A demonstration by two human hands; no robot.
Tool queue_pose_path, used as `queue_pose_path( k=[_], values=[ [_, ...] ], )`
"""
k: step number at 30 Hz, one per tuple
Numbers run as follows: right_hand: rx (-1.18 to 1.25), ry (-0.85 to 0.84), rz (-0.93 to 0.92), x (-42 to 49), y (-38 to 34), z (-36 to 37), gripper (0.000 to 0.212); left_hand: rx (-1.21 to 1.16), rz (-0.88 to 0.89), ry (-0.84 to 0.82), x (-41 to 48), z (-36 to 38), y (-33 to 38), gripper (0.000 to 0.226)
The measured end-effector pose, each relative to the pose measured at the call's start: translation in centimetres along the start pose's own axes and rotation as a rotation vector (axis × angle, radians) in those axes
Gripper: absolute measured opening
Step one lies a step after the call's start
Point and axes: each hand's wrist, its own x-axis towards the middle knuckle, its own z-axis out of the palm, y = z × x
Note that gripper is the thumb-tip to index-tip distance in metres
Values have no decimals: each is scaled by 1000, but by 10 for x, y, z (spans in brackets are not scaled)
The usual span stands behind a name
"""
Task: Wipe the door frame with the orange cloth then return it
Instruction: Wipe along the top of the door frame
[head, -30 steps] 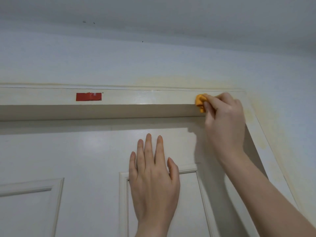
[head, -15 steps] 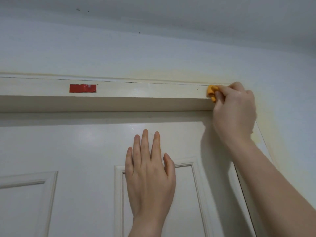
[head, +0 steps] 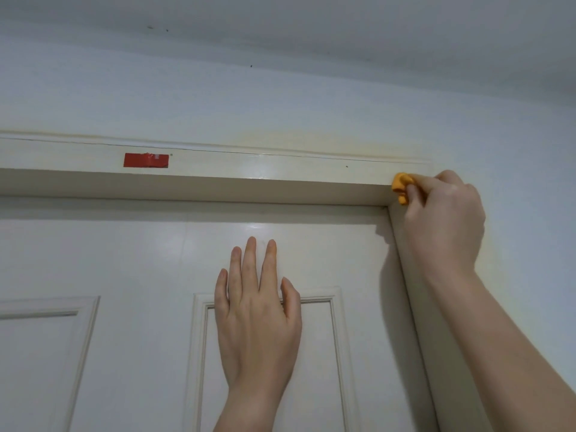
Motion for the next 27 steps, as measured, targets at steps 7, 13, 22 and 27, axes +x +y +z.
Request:
queue_pose_path(
  k=[7, 13, 22, 27],
  values=[
    [99, -9, -57, 18, 12, 5, 24, -18, -27, 21, -2, 2, 6, 62],
    [103, -17, -132, 4, 26, 0, 21, 19, -56, 31, -7, 4, 15, 61],
    [133, -36, -68, 12, 53, -8, 24, 13, -70, 45, -11, 11, 36, 59],
    [192, -76, -165, 8, 49, -5, 21, 15, -57, 39, -13, 15, 49, 58]
  ],
)
